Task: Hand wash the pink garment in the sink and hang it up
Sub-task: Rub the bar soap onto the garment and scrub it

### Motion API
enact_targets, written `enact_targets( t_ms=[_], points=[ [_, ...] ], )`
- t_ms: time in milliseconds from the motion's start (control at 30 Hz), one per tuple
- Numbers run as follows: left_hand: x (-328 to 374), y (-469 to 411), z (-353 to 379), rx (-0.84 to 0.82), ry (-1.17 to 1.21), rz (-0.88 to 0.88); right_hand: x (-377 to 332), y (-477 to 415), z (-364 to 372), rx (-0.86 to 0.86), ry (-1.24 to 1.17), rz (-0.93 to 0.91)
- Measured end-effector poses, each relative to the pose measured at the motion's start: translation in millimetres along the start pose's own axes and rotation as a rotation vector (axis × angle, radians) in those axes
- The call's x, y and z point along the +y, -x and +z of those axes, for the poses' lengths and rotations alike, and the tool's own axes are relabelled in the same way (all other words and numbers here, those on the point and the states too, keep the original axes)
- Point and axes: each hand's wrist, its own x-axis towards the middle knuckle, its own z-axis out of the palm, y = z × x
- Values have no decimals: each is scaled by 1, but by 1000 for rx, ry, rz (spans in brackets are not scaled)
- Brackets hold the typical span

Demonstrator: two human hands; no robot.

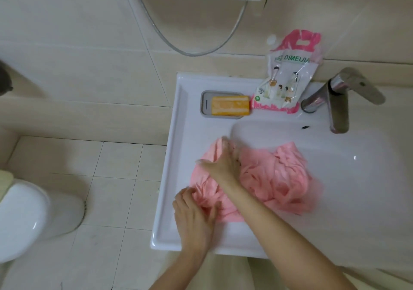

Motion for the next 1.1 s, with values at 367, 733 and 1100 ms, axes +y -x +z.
enact_targets(
  t_ms=[367,733,1100],
  points=[
    [-30,6,-16,-37,-409,489,-16,-21,-18,-149,-527,-462],
    [-24,27,-5,-101,-524,561,4,-4,16,60,356,-851],
    [-40,12,-27,-51,-442,547,11,-9,-12,222,-36,-679]
  ],
)
